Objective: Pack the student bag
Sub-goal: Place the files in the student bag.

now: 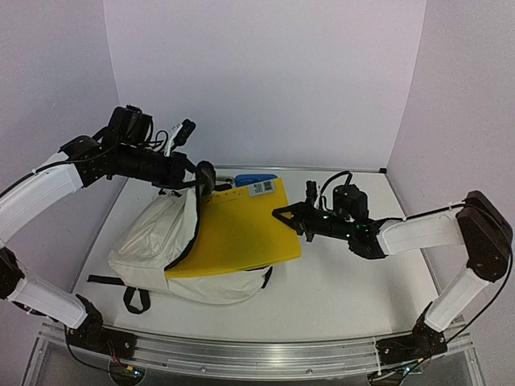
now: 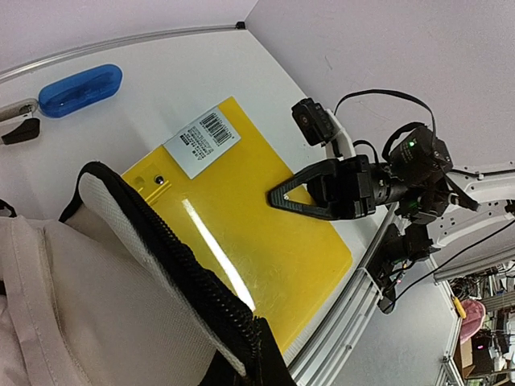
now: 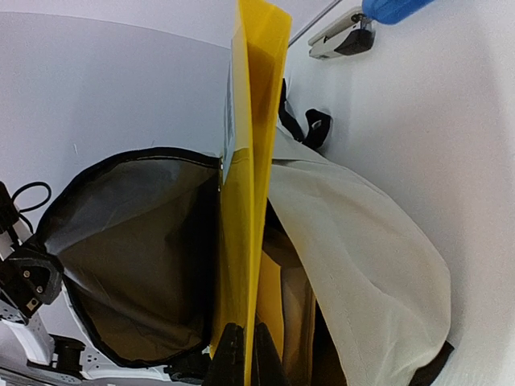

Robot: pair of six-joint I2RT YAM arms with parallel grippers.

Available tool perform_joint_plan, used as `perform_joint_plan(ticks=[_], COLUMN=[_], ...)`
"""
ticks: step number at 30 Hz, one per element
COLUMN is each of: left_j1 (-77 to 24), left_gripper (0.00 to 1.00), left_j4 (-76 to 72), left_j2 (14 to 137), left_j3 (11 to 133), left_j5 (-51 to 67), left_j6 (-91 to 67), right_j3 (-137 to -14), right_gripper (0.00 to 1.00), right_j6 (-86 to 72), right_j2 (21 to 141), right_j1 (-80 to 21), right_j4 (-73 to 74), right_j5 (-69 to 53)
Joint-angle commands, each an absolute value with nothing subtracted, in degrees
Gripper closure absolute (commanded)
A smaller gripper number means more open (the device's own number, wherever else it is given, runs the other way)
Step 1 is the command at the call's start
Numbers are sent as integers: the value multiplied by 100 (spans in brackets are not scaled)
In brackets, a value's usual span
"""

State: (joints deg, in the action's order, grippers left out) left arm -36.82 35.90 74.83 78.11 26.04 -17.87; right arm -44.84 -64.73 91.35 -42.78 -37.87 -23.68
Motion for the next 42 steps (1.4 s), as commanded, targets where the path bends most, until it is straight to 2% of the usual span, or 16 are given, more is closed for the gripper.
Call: perform_joint_plan(ticks=[1, 7, 10, 13, 15, 16, 19, 21, 25, 35, 42], left_j1=[-3691, -3667, -3656, -3647, -3647, -3647, -3639, -3639, -3630, -3587, -3586], left_gripper=[100, 100, 100, 100, 100, 100, 100, 100, 100, 100, 100], left_j4=[2696, 2749, 2773, 2818, 2835, 2842, 2904, 2861, 2772, 2827, 2638], left_j2=[7431, 7367, 7339, 7334, 7325, 7322, 7244, 7112, 6978, 6971, 7061], left_j3=[7919, 7872, 7850, 7849, 7848, 7853, 7854, 7772, 7684, 7752, 7771], left_j5=[2847, 2771, 2751, 2736, 2667, 2607, 2057, 1363, 963, 849, 1521], left_j6=[-1795, -1767, -1758, -1749, -1761, -1781, -1982, -2248, -2405, -2442, -2408], right_j3=[-4414, -4551, -4672, -4836, -4900, -4892, -4613, -4146, -3488, -2874, -3402], right_gripper=[96, 82, 80, 84, 99, 100, 100, 100, 100, 100, 100], right_j6=[-6938, -7031, -7148, -7348, -7626, -7734, -8192, -8449, -8790, -8429, -7701], right_j2=[9460, 9589, 9729, 9961, 10098, 10123, 10055, 9818, 9507, 8749, 8986], right_j1=[-4377, -4377, -4377, -4377, -4378, -4379, -4384, -4384, -4401, -4511, -4793], right_j4=[-4989, -5035, -5048, -5248, -5674, -5820, -6468, -6760, -7220, -7167, -6791], right_j5=[-3147, -3578, -3855, -4179, -4465, -4502, -4253, -3622, -2832, -1820, -1796])
